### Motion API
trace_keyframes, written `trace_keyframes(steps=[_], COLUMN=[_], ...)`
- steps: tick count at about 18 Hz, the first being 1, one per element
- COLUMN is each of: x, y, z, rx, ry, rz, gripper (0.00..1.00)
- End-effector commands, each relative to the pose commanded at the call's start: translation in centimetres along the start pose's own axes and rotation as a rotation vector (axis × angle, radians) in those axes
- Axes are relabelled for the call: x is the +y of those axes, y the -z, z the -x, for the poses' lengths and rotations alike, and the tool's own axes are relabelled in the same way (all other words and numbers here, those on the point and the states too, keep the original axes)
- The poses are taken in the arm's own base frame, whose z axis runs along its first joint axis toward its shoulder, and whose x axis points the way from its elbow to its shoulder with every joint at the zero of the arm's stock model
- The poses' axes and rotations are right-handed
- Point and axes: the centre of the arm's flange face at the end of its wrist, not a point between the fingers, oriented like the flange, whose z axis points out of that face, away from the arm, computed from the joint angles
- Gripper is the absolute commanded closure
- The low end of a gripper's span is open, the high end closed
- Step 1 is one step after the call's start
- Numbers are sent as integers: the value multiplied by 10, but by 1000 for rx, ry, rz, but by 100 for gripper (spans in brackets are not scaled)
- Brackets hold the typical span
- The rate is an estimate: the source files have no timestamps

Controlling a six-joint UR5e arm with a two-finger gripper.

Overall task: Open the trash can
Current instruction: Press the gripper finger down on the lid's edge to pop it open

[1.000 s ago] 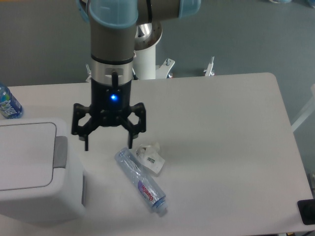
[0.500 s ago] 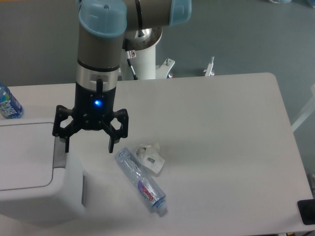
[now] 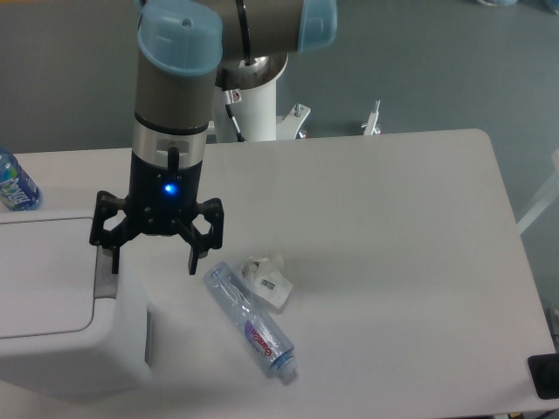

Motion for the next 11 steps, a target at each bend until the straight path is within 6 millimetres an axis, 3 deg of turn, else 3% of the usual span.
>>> trace_keyframes(steps=[11], x=[4], y=[-9], z=[2], rx=[0], ry=[4], rz=[17], gripper=[0])
